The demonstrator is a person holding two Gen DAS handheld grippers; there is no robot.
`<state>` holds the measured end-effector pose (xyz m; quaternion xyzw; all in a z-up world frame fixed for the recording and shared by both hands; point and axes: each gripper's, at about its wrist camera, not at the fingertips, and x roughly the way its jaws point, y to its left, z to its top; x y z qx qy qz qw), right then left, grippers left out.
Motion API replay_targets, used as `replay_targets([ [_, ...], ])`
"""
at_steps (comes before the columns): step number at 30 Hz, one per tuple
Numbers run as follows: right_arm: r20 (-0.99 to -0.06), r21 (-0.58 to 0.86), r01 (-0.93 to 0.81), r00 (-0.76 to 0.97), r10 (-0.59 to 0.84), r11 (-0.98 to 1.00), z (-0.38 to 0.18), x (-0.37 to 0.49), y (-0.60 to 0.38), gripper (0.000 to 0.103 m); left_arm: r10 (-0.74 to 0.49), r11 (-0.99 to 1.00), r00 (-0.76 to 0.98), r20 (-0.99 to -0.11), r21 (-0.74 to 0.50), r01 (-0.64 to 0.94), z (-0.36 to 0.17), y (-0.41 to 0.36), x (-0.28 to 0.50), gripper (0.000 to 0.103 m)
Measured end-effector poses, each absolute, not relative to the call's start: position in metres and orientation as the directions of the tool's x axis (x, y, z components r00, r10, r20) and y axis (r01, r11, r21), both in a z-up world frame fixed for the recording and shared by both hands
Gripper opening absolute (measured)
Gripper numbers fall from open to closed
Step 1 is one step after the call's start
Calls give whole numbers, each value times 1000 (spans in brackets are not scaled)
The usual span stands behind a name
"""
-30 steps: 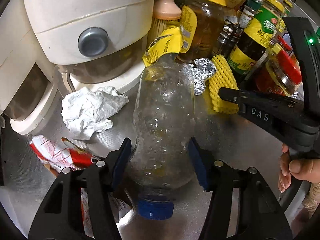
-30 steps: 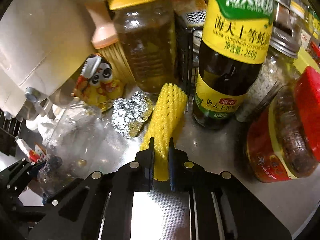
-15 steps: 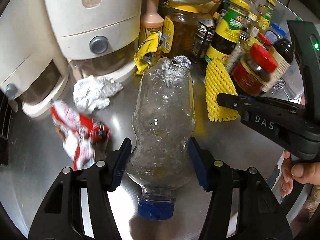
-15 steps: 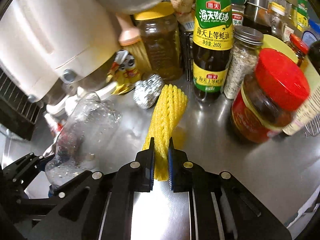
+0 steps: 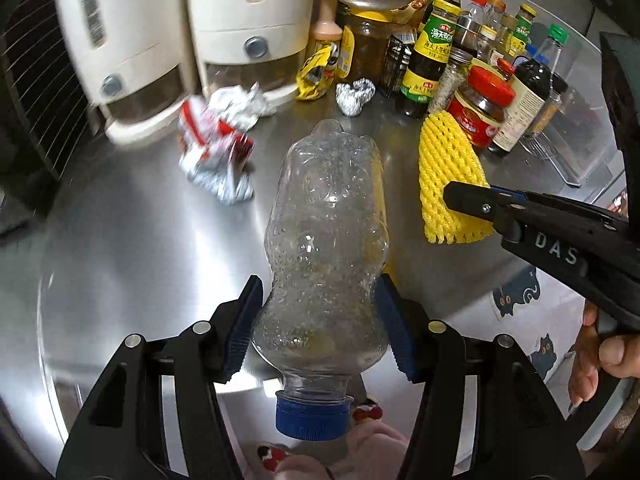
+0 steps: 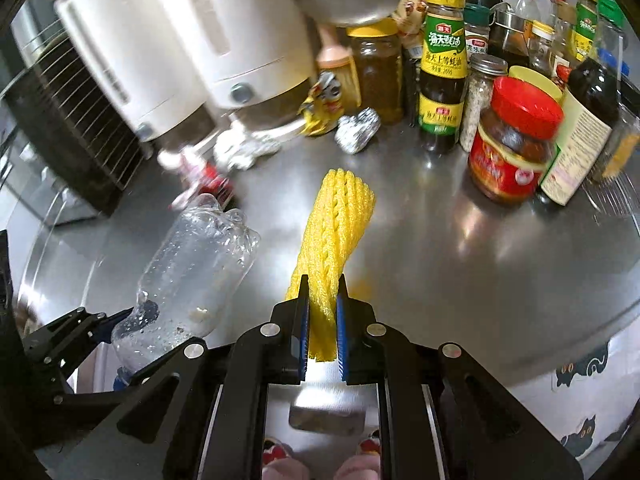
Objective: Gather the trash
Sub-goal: 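Carry the bottle and yellow foam net down over the trash bin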
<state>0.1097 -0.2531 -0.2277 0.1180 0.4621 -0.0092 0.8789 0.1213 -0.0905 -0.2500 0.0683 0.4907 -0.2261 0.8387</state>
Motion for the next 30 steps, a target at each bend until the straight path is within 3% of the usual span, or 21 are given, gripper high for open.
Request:
replay_targets([
  [16, -849, 224, 49, 500, 171, 973, -266, -2, -210, 13, -290, 922, 401, -869, -142, 360, -282, -47, 10, 56],
  [30, -931, 228, 88, 310, 191, 970, -376, -27, -205, 13, -234, 938, 271, -934, -143, 317, -388, -37, -27, 55],
])
